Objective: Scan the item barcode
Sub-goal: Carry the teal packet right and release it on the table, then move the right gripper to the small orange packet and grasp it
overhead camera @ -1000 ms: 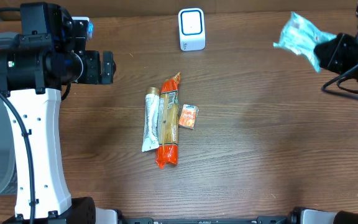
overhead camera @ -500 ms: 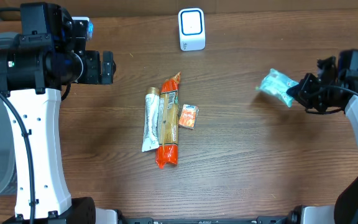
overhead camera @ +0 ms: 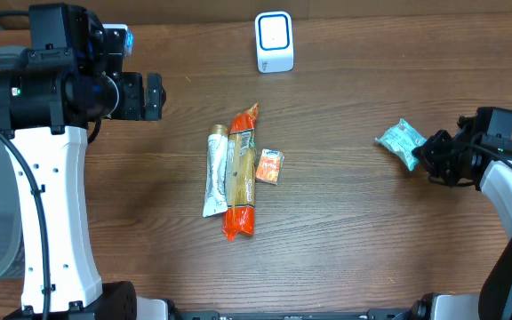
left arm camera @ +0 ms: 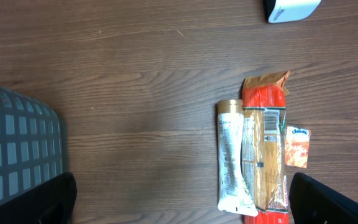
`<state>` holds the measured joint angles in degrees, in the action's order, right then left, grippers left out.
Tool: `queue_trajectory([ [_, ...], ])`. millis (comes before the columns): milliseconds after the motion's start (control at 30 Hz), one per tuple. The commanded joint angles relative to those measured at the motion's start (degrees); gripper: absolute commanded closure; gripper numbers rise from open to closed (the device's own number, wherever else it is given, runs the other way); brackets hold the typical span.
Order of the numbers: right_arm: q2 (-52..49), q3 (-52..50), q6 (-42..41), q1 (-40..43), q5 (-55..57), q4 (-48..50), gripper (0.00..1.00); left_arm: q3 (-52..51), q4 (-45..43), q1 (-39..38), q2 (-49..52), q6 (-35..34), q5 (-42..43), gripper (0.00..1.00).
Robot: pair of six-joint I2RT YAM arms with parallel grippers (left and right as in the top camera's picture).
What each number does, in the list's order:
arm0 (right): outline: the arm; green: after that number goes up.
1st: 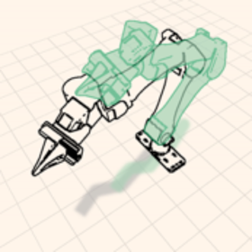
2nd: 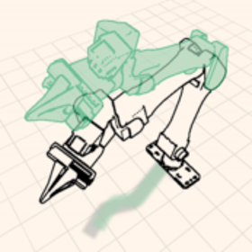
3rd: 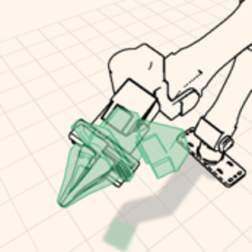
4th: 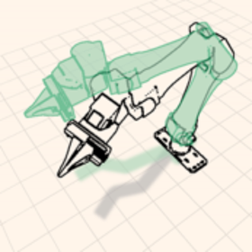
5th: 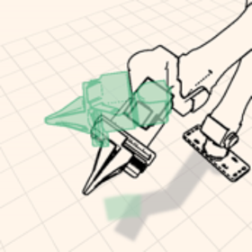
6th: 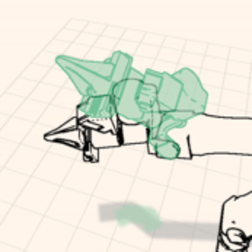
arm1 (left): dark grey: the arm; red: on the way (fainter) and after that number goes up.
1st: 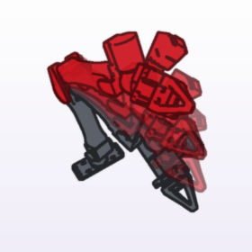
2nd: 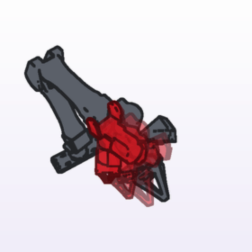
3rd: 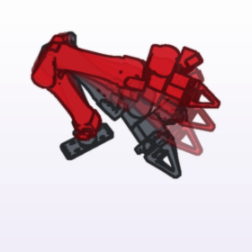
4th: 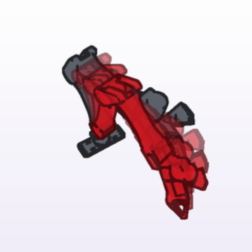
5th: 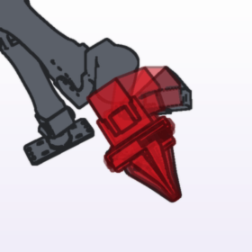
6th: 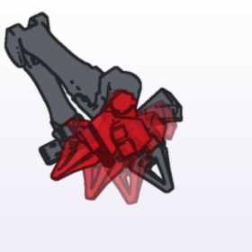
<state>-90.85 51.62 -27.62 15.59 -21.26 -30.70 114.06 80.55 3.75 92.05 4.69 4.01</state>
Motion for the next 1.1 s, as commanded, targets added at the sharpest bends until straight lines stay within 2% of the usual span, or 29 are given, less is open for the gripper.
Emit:
queue_trajectory([
  [0,1.36,-0.37,-2.38,-0.13,2.67,-0.68,0.96,0.85,-0.22,0.09,-0.13,0.68,-0.15,0.0],
  [100,1.36,-0.37,-2.34,-0.13,3.3,-2.12,0.96,0.85,-0.22,0.09,-0.13,0.68,-0.15,0.0],
  [267,1.36,-0.35,-1.46,-0.13,3.23,-4.87,0.86,0.85,-0.22,0.09,-0.13,0.68,-0.15,0.0],
  [300,1.36,-0.33,-0.61,-0.13,3.23,-5.46,0.83,0.85,-0.22,0.09,-0.11,0.68,-0.15,0.0],
  [333,1.36,-0.09,0.83,-0.13,3.23,-6.56,0.73,0.85,-0.22,0.09,-0.13,0.68,-0.15,0.0],
  [367,1.36,0.17,1.14,-0.13,3.26,-7.45,0.67,0.85,-0.22,0.09,-0.13,0.68,-0.15,0.01],
  [500,1.36,3.15,4.17,-0.13,3.34,-13.27,0.49,0.85,-0.22,0.09,-0.13,0.68,-0.15,0.0],
  [900,1.46,23.8,14.34,-3.41,3.76,-36.68,0.49,0.85,-0.22,0.09,-0.13,0.68,-0.15,0.0],
  [1067,1.46,27.98,15.96,-9.64,0.5,-38.42,0.48,0.85,-0.22,0.09,-0.13,0.68,-0.15,0.0],
])
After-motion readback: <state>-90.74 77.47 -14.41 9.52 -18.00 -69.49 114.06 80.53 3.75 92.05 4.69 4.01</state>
